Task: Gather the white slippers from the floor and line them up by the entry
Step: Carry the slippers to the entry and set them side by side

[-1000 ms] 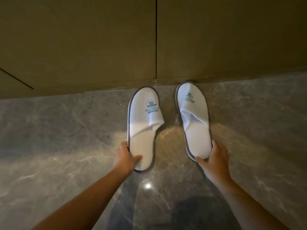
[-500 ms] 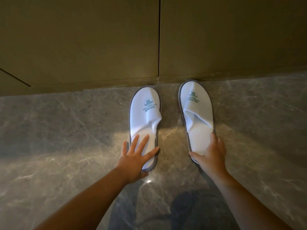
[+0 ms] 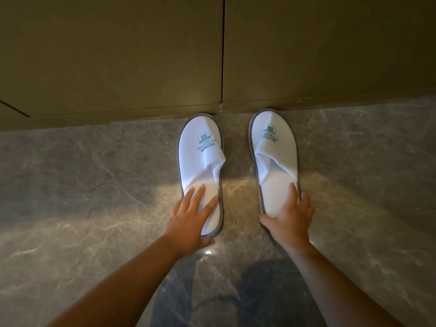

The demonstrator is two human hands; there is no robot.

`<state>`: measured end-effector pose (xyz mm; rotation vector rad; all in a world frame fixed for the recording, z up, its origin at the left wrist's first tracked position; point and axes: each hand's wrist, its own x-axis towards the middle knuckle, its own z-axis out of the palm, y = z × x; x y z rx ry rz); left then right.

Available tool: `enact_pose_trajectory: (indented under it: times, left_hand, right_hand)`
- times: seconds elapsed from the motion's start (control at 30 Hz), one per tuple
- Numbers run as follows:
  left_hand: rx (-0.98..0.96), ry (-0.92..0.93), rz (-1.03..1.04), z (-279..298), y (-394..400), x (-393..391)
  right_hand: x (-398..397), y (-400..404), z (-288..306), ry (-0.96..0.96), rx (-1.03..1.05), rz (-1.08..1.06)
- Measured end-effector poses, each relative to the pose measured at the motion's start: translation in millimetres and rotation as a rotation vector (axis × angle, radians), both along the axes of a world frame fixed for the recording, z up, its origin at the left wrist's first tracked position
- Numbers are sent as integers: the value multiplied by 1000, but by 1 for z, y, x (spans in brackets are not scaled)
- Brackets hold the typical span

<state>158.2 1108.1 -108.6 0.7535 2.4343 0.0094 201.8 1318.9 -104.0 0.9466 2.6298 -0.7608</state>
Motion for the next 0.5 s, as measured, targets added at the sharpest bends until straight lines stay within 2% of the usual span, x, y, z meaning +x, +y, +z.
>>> enact_pose_trajectory:
  times: [0.17, 0.5]
  left_hand:
    - [59, -21, 43, 2, -1, 0]
    - [-10, -10, 39, -1, 1, 2]
  right_hand:
    - [-1, -14, -4, 31, -21, -13]
    - [1, -20, -6, 10, -15, 8]
